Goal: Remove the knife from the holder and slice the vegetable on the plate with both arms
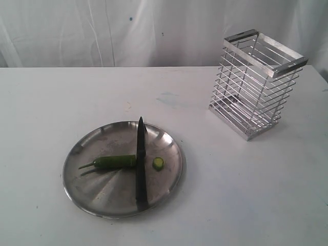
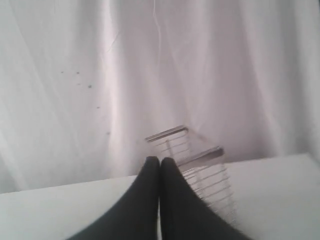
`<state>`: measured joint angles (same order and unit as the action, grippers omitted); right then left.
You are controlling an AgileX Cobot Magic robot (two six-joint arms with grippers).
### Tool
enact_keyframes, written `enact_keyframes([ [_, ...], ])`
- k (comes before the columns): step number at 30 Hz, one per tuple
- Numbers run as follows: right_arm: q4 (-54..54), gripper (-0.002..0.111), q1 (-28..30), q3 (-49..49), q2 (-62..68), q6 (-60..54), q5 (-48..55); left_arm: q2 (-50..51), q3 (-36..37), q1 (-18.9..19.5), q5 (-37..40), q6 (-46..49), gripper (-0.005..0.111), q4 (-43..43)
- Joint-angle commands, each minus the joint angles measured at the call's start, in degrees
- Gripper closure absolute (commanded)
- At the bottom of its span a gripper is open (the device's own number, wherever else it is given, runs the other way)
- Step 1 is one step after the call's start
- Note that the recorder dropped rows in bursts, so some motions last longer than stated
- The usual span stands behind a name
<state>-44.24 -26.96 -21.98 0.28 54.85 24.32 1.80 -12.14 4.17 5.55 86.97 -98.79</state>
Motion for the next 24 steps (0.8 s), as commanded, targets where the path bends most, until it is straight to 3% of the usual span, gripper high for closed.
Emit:
enact_keyframes([
  [1,16.21,0.108,0.18,0.36,-0.28,0.8,-0.71,-0.42,0.15,-0.32,0.5,0.09,0.107,-1.15],
  [5,13.86,0.108,0.18,0.36,-0.28,0.8,-1.37,-0.42,0.15,-0.32,0.5,0.09,0.107,-1.15],
  [8,-15.43,0.108,2.91,2.89,-0.28,-0.88,-12.98,-0.42,0.15,-0.32,0.68,0.09,0.107,-1.15],
  [10,-27.78,0.108,8.87,5.45,-0.28,-0.33,-17.7,-0.32,0.15,-0.32,0.16,0.09,0.107,-1.15],
  [11,-26.07,0.108,15.23,7.03,-0.28,1.25,-18.88,-0.32,0.15,-0.32,0.16,0.09,0.107,-1.15],
  [13,-22.63,0.108,21.2,9.41,-0.28,2.13,-22.36,-0.32,0.15,-0.32,0.49,0.09,0.107,-1.15],
  [16,-18.05,0.108,25.52,13.64,-0.28,6.85,-25.72,-0.32,0.15,-0.32,0.5,0.22,0.107,-1.15],
  [19,-12.39,0.108,25.58,17.85,-0.28,9.5,-24.96,-0.32,0.15,-0.32,0.5,0.22,0.107,-1.15],
  [20,-2.4,0.108,25.58,19.36,-0.28,-0.93,-23.92,-0.32,0.15,-0.32,0.5,0.22,0.107,-1.15],
  [22,32.91,0.108,25.78,21.98,-0.28,-48.71,-22.8,-0.32,0.15,-0.32,0.5,0.22,0.107,-1.15],
  [23,43.79,0.108,26.02,21.98,-0.28,-64.06,-18.97,-0.32,0.15,-0.32,0.5,0.22,0.107,-1.15],
  [24,41.49,0.108,26.33,21.98,-0.28,-61.25,-16.19,-0.32,0.15,-0.32,0.64,0.23,0.107,-1.15],
])
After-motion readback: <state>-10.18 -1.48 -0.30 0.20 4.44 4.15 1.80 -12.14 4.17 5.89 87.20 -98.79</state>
